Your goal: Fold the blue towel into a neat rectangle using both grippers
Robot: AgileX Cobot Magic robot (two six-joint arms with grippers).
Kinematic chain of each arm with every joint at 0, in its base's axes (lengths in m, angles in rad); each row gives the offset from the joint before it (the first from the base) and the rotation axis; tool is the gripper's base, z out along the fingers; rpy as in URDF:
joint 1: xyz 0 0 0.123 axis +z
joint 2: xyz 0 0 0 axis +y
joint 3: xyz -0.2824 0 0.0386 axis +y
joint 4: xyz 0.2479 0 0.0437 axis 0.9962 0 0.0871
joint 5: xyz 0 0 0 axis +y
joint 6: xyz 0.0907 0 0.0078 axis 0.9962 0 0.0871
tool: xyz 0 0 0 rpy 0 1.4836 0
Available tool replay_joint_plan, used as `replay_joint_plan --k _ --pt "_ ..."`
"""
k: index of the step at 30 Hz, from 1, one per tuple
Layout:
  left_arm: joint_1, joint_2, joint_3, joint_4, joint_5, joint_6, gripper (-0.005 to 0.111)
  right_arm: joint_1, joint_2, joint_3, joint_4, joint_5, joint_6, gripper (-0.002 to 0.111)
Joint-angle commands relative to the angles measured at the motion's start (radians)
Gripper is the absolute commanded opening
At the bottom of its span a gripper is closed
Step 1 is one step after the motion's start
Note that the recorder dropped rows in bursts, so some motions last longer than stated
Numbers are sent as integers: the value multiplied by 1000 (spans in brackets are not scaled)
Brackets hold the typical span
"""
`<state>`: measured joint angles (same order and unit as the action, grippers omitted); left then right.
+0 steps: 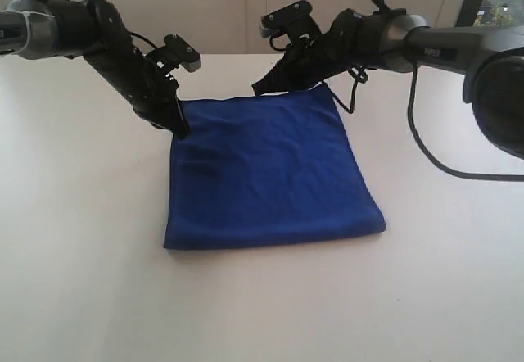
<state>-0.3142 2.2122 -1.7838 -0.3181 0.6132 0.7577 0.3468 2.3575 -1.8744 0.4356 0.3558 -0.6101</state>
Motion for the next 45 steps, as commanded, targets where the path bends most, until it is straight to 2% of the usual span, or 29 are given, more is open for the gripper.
replay_joint_plan --k 1,5,9,27,38,45 --pt "4 -20 7 -12 -69 -16 0 -72 -11 5 -6 68 40 0" --pt "4 19 9 -32 -198 -82 0 -117 -9 33 -6 59 73 0" --pt "4 62 9 -80 -276 -82 0 -120 2 68 -6 19 66 0" --pt "4 122 9 -93 -416 -45 0 -120 76 73 -6 -27 131 0" --pt "4 77 9 -93 -380 -47 0 -135 50 73 -3 -59 199 0" --pt "6 -26 9 -89 -295 -85 0 -171 -44 83 0 52 221 0"
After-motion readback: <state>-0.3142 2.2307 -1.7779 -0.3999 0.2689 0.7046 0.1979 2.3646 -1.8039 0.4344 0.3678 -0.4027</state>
